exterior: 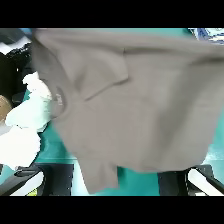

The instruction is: Fold the shirts.

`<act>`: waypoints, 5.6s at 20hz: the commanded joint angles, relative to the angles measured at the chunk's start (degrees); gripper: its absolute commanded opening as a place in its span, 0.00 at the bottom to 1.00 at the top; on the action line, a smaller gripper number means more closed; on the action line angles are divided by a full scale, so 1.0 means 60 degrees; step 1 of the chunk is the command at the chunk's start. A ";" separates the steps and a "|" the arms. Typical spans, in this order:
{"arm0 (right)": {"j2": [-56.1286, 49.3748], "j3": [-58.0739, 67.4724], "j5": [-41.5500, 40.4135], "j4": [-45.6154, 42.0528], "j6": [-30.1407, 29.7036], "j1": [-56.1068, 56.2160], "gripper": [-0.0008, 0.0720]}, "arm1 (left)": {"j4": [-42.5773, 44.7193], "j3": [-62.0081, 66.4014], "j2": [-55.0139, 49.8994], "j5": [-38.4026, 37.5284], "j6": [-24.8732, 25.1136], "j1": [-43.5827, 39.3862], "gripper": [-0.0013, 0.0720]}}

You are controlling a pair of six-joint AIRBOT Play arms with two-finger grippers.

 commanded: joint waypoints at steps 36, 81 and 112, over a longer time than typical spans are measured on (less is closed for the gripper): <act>-0.2637 -0.2251 -0.0390 -0.1636 0.0211 0.1749 0.54 | 0.2532 -0.3053 -0.2991 -0.1526 0.0291 0.0765 0.69; -0.0845 -0.9271 -0.1504 -0.0678 -0.0860 -0.1654 0.03 | -0.0514 -0.9613 0.0987 0.0874 -0.0087 -0.1803 0.05; -0.4255 -0.1661 -0.0073 -0.2342 0.0583 0.1847 0.03 | 0.2408 -0.3122 -0.3406 0.2495 -0.0754 -0.1810 0.05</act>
